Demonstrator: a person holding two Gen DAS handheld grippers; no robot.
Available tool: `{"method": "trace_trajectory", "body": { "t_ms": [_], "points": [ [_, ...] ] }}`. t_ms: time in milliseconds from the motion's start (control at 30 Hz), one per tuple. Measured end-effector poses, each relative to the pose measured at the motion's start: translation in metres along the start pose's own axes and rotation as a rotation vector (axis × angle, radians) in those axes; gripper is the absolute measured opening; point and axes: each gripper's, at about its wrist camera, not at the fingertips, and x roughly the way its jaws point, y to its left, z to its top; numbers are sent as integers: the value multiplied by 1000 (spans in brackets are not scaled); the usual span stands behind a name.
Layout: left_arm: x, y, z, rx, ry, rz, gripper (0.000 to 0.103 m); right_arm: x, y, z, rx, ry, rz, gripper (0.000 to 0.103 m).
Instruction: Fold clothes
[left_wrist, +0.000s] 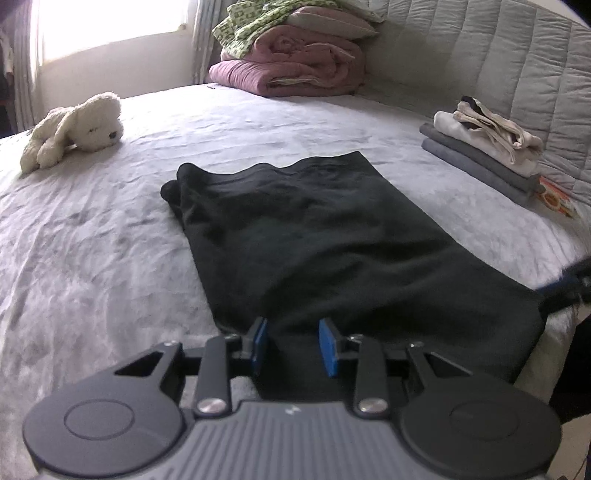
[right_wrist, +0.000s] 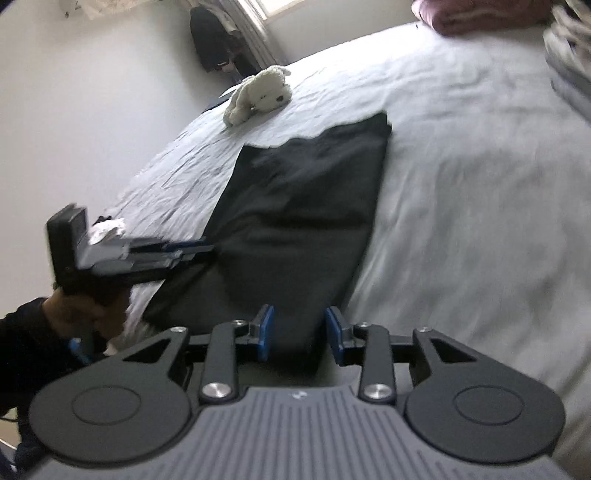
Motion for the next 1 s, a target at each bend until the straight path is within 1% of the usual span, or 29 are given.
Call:
{"method": "trace_trajectory", "body": {
  "t_ms": [100, 167, 333, 433, 500, 533, 633, 767, 833, 867, 900, 1000],
  "points": [
    [0, 1, -1, -7, -2, -2, 32, -1, 7, -8, -21, 5, 27, 37],
    [0, 1, -1, -11, -1, -1, 32, -1, 13, -6, -62, -3, 39, 41],
    [0, 0, 0, -18, 4, 5, 32, 3, 12, -3, -46, -6, 61, 43],
    [0, 3, 0, -27, 4, -4, 32, -2, 12, -3, -54, -48, 62, 42],
    [0, 4, 1, -35, 6, -9, 32, -6, 7, 1, -33, -87, 98, 42],
    [0, 4, 1, -39, 9, -9, 32, -6, 4, 3, -18, -91, 113, 42],
    [1, 4, 2, -38, 11, -6, 32, 8, -5, 5, 40, -35, 152, 42],
    [1, 2, 1, -29, 7, -1, 32, 15, -15, 5, 122, 7, 182, 42],
    [1, 2, 1, -24, 8, 2, 32, 14, -21, 2, 169, 50, 166, 42],
    [1, 1, 1, -21, 9, 3, 32, 12, -22, 0, 182, 69, 150, 37],
    [1, 1, 1, -18, 11, 4, 32, 9, -23, -2, 185, 76, 137, 35],
    [2, 1, 2, -14, 17, 7, 32, 2, -19, -5, 166, 68, 139, 33]
  ]
}}
